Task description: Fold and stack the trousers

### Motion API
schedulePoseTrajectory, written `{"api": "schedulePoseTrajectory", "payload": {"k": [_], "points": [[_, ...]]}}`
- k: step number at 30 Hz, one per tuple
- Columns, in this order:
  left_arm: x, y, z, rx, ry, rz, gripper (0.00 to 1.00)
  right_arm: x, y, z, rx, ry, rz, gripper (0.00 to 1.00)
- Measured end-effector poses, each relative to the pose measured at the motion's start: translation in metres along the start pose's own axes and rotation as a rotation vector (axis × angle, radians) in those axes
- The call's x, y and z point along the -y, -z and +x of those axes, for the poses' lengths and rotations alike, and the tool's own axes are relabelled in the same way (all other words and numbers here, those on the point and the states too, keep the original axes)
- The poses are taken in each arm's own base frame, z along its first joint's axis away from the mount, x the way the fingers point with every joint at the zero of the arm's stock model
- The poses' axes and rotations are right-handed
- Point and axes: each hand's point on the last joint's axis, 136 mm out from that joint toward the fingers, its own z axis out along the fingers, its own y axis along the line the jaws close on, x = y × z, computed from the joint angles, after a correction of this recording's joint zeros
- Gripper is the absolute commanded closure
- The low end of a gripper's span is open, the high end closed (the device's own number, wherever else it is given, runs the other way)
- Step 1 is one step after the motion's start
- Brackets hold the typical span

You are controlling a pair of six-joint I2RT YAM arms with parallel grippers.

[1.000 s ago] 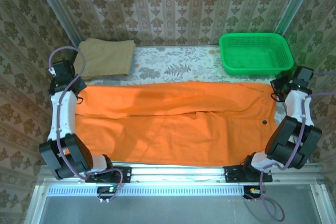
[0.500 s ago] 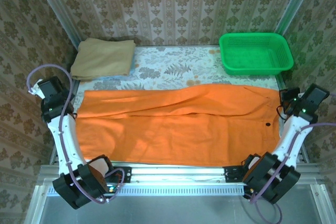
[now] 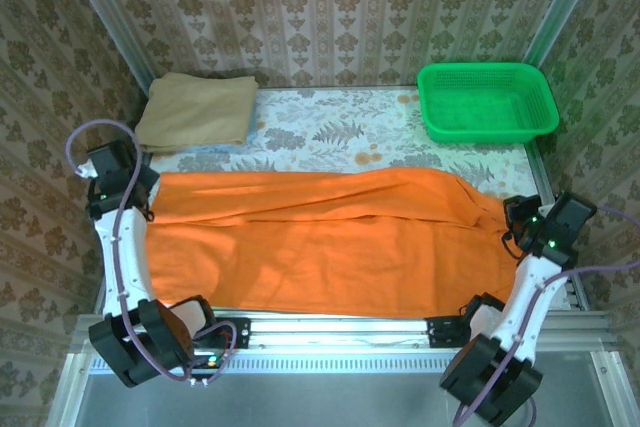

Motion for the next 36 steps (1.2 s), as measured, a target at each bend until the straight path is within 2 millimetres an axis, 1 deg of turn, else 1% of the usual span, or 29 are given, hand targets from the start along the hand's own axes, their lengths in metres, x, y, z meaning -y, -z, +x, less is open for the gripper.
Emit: {"api": "schedulePoseTrajectory", "payload": {"k": [3,4,5,7,9,11,13,16,18,21,24,25,26,27,28,29,30,33,34,36], "points": [[0.026,-0.007,0.027,-0.055,-0.043,0.064,1.00,0.010,0.001,0.027,-0.038,0.028,-0.008,0.94],[0.032,-0.009,0.038,-0.075,-0.058,0.082,1.00,0.017,-0.001,0.038,-0.070,0.031,0.007,0.93],[0.039,-0.011,0.048,-0.097,-0.070,0.098,1.00,0.026,-0.003,0.049,-0.105,0.029,0.033,0.94],[0.048,-0.014,0.066,-0.129,-0.083,0.127,1.00,0.039,-0.003,0.063,-0.159,0.026,0.084,0.94],[0.058,-0.014,0.082,-0.158,-0.098,0.155,1.00,0.047,0.000,0.071,-0.186,0.030,0.117,0.95],[0.066,-0.013,0.093,-0.177,-0.109,0.184,1.00,0.051,0.008,0.074,-0.192,0.042,0.148,0.95],[0.071,-0.009,0.100,-0.181,-0.110,0.211,1.00,0.049,0.019,0.076,-0.186,0.054,0.156,0.95],[0.070,-0.001,0.098,-0.159,-0.091,0.238,1.00,0.041,0.030,0.079,-0.189,0.067,0.151,0.95],[0.072,0.007,0.094,-0.138,-0.071,0.272,1.00,0.043,0.033,0.083,-0.208,0.062,0.169,0.95],[0.076,0.016,0.097,-0.128,-0.045,0.324,1.00,0.053,0.037,0.087,-0.231,0.054,0.229,0.95],[0.072,0.019,0.105,-0.137,-0.037,0.333,1.00,0.054,0.046,0.081,-0.206,0.059,0.275,0.94],[0.072,0.019,0.108,-0.142,-0.041,0.331,1.00,0.051,0.050,0.077,-0.187,0.066,0.283,0.91],[0.073,0.020,0.111,-0.147,-0.051,0.332,1.00,0.049,0.053,0.073,-0.165,0.073,0.286,0.85],[0.074,0.022,0.114,-0.152,-0.061,0.332,1.00,0.048,0.055,0.071,-0.153,0.077,0.285,0.72],[0.076,0.023,0.117,-0.157,-0.071,0.333,1.00,0.049,0.056,0.071,-0.150,0.081,0.286,0.57],[0.078,0.025,0.118,-0.160,-0.080,0.337,1.00,0.051,0.056,0.074,-0.153,0.079,0.293,0.46],[0.079,0.026,0.119,-0.162,-0.087,0.340,1.00,0.054,0.057,0.077,-0.164,0.077,0.300,0.43],[0.084,0.028,0.115,-0.157,-0.094,0.338,1.00,0.058,0.061,0.087,-0.202,0.085,0.320,0.41],[0.085,0.028,0.114,-0.155,-0.094,0.338,1.00,0.057,0.063,0.088,-0.207,0.086,0.325,0.42],[0.087,0.028,0.112,-0.152,-0.092,0.337,1.00,0.046,0.068,0.086,-0.203,0.090,0.306,0.46]]}}
